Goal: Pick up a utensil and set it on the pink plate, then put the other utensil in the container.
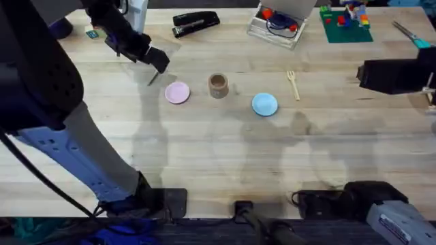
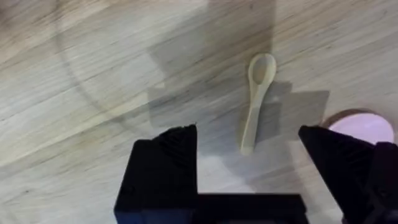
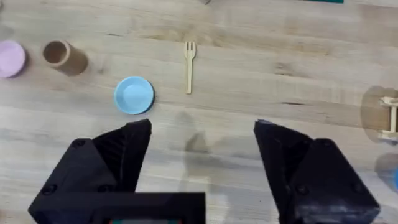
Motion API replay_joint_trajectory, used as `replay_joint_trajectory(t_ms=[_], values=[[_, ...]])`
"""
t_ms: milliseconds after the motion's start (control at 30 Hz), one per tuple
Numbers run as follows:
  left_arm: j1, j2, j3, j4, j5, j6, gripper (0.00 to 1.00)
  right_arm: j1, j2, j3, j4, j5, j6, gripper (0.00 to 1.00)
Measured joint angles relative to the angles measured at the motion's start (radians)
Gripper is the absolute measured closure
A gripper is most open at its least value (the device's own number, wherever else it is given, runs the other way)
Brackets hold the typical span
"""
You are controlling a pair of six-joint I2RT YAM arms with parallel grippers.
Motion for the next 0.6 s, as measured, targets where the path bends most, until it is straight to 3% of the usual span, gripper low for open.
replay_joint_trajectory(t_ms=[333,600], values=[[-0.034,0.006,0.000,0.021,0.007,0.000,0.008,0.000,0.000,0.000,0.000,0.000,0.000,0.005],[-0.048,0.081,0.000,0.021,0.006,0.000,0.004,0.000,0.000,0.000,0.000,0.000,0.000,0.005]])
